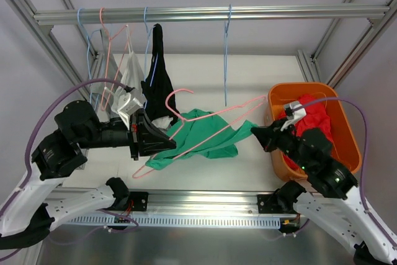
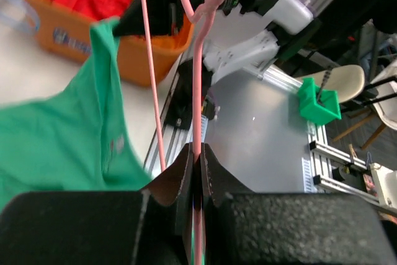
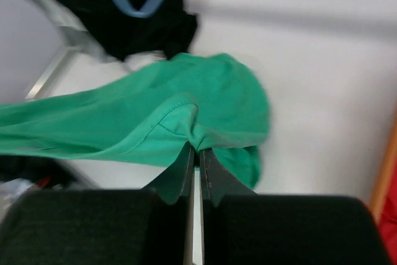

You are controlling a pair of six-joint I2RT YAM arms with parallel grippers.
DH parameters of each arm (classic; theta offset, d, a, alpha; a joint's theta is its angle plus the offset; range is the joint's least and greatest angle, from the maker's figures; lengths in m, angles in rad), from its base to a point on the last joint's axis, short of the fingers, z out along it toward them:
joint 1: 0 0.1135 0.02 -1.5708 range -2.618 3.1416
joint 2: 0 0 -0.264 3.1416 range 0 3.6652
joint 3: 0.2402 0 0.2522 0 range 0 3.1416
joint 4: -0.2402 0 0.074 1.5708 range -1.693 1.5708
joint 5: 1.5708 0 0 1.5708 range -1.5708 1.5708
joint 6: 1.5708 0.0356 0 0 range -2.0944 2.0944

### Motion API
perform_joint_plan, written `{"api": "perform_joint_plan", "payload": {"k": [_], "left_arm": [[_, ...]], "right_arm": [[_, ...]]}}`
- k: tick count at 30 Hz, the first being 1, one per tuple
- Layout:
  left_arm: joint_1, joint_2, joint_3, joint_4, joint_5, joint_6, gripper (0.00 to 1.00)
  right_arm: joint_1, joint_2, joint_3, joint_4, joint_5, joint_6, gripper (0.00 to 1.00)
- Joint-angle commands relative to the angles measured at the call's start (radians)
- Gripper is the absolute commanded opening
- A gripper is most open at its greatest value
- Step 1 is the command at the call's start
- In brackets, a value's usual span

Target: Remove the tank top from the hanger

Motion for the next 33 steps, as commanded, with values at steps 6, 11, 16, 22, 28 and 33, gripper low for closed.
{"api": "perform_joint_plan", "payload": {"k": [6, 11, 16, 22, 28, 33], "left_arm": [[-0.287, 0.226, -0.034, 0.699, -0.165, 0.256, 0.0], [-0.341, 0.364, -0.151, 1.276, -0.45, 0.419, 0.0], [-0.342, 0.521, -0.16, 1.741, -0.616, 0.493, 0.0], [-0.371, 0.403, -0.164, 1.547, -0.686, 0.504, 0.0], [-0.402, 0.048, -0.367, 1.21, -0.798, 0.412, 0.0], [-0.402, -0.138, -0.401, 0.708, -1.003, 0.248, 0.0]], "right_arm": [[-0.004, -0.136, 0.213, 0.006, -0.565, 0.019, 0.0], [-0.004, -0.134, 0.24, -0.145, -0.545, -0.005, 0.0], [-0.002, -0.108, 0.213, -0.174, -0.62, 0.004, 0.0], [-0.004, -0.094, 0.162, -0.169, -0.606, 0.002, 0.0], [-0.001, -0.015, 0.024, -0.06, -0.616, 0.021, 0.16], [0.001, 0.062, -0.028, -0.014, -0.544, 0.013, 0.95]]}}
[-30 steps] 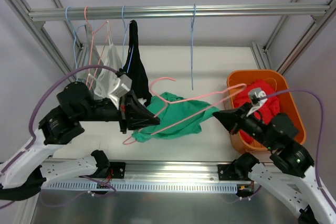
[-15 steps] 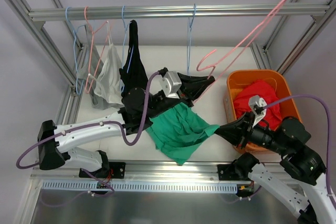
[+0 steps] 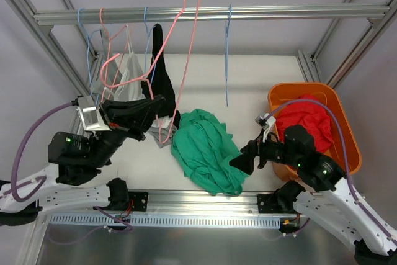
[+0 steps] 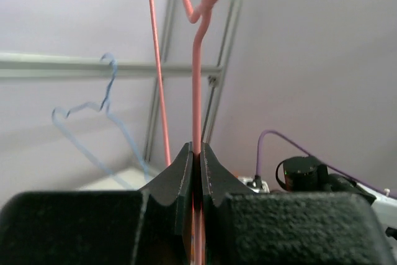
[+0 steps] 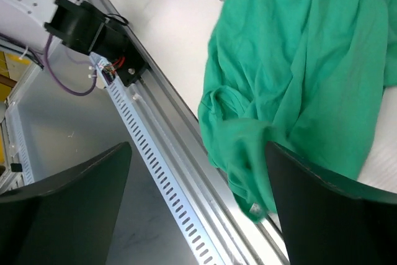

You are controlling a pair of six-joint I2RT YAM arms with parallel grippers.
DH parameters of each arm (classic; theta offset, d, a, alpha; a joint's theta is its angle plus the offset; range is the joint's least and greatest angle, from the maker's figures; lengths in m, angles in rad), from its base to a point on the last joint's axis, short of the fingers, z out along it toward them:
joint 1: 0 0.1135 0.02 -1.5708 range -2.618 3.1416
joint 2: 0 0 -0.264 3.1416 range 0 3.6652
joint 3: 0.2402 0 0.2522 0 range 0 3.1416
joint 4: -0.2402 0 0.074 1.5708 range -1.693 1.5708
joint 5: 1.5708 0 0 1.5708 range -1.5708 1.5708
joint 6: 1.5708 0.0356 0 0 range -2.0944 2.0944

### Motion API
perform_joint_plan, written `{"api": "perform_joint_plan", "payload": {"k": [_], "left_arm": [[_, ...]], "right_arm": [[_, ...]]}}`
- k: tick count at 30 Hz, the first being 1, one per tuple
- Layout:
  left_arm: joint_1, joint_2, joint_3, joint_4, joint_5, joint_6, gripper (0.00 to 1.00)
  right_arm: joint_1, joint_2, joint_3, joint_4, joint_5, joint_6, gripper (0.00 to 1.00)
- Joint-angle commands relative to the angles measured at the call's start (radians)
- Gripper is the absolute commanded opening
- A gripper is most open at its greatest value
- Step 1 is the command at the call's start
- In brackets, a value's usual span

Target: Remove the tank top from the hanger

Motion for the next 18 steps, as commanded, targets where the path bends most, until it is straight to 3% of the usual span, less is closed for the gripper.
{"api": "perform_joint_plan", "payload": {"k": [1, 6, 13, 16, 18], "left_arm": [[-0.008, -0.037, -0.012, -0.401, -0.187, -0.157, 0.0], [-0.008, -0.045, -0.012, -0.693, -0.22, -0.34, 0.0], [-0.008, 0.059, 0.015, -0.844, -0.236, -0.491, 0.0], [-0.004, 0.237, 0.187, -0.87, -0.351, -0.452, 0.0], [0.044, 0.414, 0.413, -0.925, -0.385, -0.402, 0.0]], "right_arm": [[0.001, 0.05, 0.005, 0.087, 0.046, -0.009, 0.96], [-0.001, 0.055, 0.02, 0.068, 0.168, -0.032, 1.0], [-0.001, 0.044, 0.048, 0.019, 0.198, -0.038, 1.0], [-0.001, 0.037, 0.044, 0.021, 0.211, -0.035, 0.99], [-0.002, 0.041, 0.048, 0.022, 0.218, -0.032, 1.0]]}}
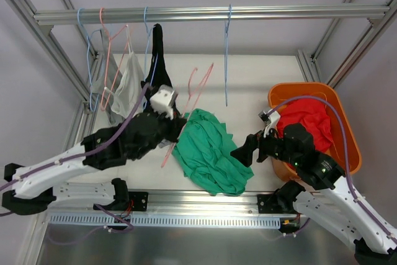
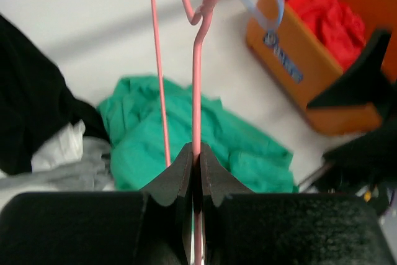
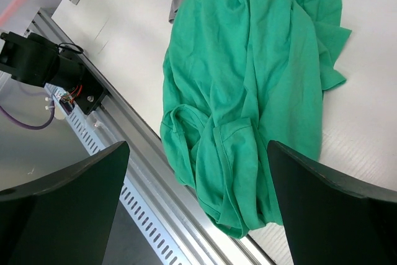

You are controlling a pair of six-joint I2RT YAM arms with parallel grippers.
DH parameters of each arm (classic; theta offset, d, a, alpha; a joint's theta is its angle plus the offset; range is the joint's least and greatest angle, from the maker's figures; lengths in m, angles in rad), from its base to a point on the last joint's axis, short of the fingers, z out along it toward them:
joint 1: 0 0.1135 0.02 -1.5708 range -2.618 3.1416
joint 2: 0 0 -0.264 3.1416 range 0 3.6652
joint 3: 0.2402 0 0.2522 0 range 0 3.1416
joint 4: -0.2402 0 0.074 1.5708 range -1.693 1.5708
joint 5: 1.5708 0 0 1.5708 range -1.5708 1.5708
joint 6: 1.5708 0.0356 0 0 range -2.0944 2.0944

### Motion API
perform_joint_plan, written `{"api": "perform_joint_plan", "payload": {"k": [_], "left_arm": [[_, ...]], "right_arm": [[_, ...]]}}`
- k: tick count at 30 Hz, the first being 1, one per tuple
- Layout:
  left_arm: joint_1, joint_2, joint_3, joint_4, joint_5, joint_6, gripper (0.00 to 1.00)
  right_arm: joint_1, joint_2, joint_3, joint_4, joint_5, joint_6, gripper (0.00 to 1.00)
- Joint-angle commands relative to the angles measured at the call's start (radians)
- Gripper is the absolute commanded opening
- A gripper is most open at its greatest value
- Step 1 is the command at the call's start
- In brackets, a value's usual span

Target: Remove the tank top from the hanger

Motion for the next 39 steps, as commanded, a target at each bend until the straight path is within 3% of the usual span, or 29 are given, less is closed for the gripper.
{"api": "perform_joint_plan", "payload": {"k": [1, 3, 5, 16, 24, 30, 31, 33, 34, 35, 36, 38, 39], "left_arm": [[0.07, 0.238, 0.313, -0.023, -0.076, 0.022, 0.0], [0.185, 0.379, 0.507, -0.062, 0.045, 0.017, 0.0], [0.21, 0.456, 0.646, -0.088, 0.037, 0.031, 0.0], [0.379, 0.771, 0.975, -0.115, 0.139, 0.051, 0.0], [0.453, 0.875, 1.02, -0.122, 0.242, 0.036, 0.0], [0.451, 0.823, 0.894, -0.123, 0.281, -0.012, 0.0], [0.451, 0.811, 0.859, -0.123, 0.278, -0.013, 0.03], [0.451, 0.773, 0.817, -0.122, 0.258, -0.026, 0.23], [0.45, 0.757, 0.806, -0.123, 0.255, -0.027, 0.37], [0.451, 0.725, 0.797, -0.122, 0.25, -0.027, 0.6], [0.45, 0.708, 0.785, -0.122, 0.244, -0.027, 0.67], [0.45, 0.647, 0.751, -0.123, 0.228, -0.02, 0.99], [0.448, 0.622, 0.733, -0.123, 0.221, -0.018, 0.99]], "right_arm": [[0.0, 0.001, 0.048, 0.008, 0.032, -0.005, 1.0], [0.0, 0.003, 0.057, 0.008, 0.028, 0.0, 1.0], [0.0, -0.005, 0.06, 0.008, 0.028, 0.0, 0.99], [0.0, 0.001, 0.062, 0.022, 0.029, -0.011, 1.0], [0.0, 0.032, 0.021, 0.069, 0.006, -0.005, 0.99], [-0.002, 0.099, -0.01, 0.11, -0.009, -0.026, 1.0], [0.001, 0.116, -0.016, 0.115, 0.003, -0.028, 1.0], [0.015, 0.174, -0.027, 0.143, 0.053, -0.032, 0.99], [0.026, 0.194, -0.033, 0.155, 0.077, -0.029, 1.0], [0.038, 0.235, -0.038, 0.17, 0.134, -0.026, 1.0], [0.073, 0.256, -0.047, 0.216, 0.158, -0.028, 0.99], [0.102, 0.306, -0.09, 0.284, 0.211, -0.029, 0.99], [0.125, 0.323, -0.108, 0.366, 0.228, -0.029, 1.0]]}}
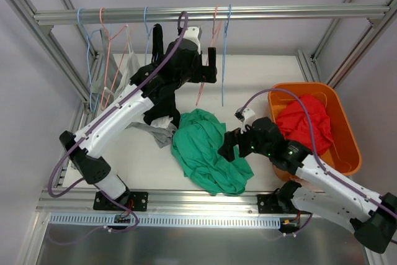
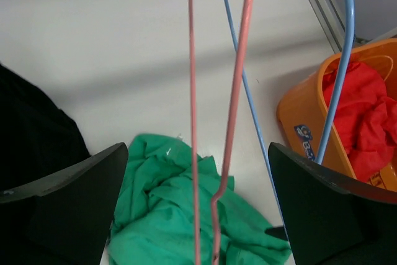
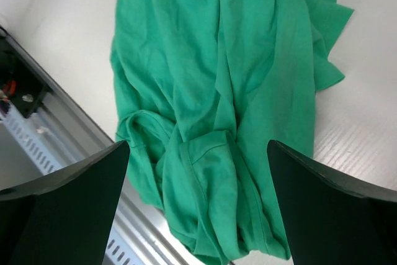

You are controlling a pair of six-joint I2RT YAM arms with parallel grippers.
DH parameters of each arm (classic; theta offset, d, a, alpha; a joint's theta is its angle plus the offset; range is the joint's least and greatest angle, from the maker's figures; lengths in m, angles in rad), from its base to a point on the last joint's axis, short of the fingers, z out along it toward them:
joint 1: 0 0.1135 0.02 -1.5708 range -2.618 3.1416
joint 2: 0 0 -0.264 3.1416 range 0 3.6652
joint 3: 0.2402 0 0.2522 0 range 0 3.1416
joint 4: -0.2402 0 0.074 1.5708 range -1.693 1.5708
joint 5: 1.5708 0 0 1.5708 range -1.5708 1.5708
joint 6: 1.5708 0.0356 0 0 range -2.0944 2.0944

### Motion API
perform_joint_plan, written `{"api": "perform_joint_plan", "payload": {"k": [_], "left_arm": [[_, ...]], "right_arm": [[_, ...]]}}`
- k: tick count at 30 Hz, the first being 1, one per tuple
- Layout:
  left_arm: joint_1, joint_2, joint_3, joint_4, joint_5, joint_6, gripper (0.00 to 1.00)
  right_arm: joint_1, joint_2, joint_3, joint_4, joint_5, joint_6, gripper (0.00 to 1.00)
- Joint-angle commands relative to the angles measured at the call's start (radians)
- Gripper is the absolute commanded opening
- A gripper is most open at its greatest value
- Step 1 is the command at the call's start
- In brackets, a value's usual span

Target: Remove the tank top from the hanger

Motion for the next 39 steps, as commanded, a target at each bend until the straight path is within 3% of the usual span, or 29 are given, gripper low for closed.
{"api": "perform_joint_plan", "payload": {"k": [1, 7, 11, 16, 19, 21, 22, 24, 25, 28, 32, 33, 36, 39], "left_arm": [[0.005, -0.156, -0.07, 0.001, -0.038, -0.005, 0.99], [0.005, -0.463, -0.353, 0.001, -0.138, -0.044, 0.99], [0.005, -0.677, -0.542, -0.003, -0.194, -0.032, 0.99], [0.005, -0.822, -0.66, -0.032, -0.205, -0.012, 0.99], [0.005, -0.894, -0.723, -0.089, -0.216, -0.001, 0.99], [0.005, -0.918, -0.771, -0.121, -0.211, 0.008, 0.99], [0.005, -0.944, -0.788, -0.129, -0.204, 0.011, 0.99], [0.005, -0.977, -0.832, -0.138, -0.193, 0.016, 0.99], [0.005, -1.009, -0.846, -0.138, -0.185, 0.024, 0.99], [0.005, -1.072, -0.885, -0.144, -0.17, 0.044, 0.99], [0.005, -1.127, -0.955, -0.141, -0.21, 0.036, 0.99], [0.005, -1.133, -0.964, -0.141, -0.22, 0.025, 0.99], [0.005, -1.139, -0.969, -0.144, -0.236, 0.016, 0.99], [0.005, -1.144, -0.971, -0.143, -0.237, 0.011, 0.98]], "right_arm": [[0.056, 0.061, -0.065, 0.23, 0.122, -0.011, 0.99], [0.086, 0.257, -0.184, 0.612, 0.286, 0.028, 1.0], [0.105, 0.494, -0.13, 0.757, 0.28, 0.038, 1.0], [0.146, 0.672, -0.073, 0.784, 0.359, 0.064, 0.99], [0.188, 0.76, -0.034, 0.7, 0.56, 0.082, 0.98], [0.2, 0.783, -0.034, 0.658, 0.602, 0.122, 0.86], [0.203, 0.785, -0.06, 0.661, 0.626, 0.139, 0.52], [0.221, 0.735, -0.109, 0.722, 0.645, 0.16, 0.22], [0.229, 0.701, -0.141, 0.753, 0.649, 0.157, 0.01], [0.277, 0.487, -0.253, 0.819, 0.7, 0.127, 0.0], [0.294, 0.123, -0.309, 0.732, 0.693, 0.061, 0.0], [0.292, -0.025, -0.303, 0.697, 0.689, 0.047, 0.0], [0.292, -0.263, -0.226, 0.52, 0.706, -0.017, 0.0], [0.291, -0.353, -0.072, 0.349, 0.72, -0.123, 0.0]]}}
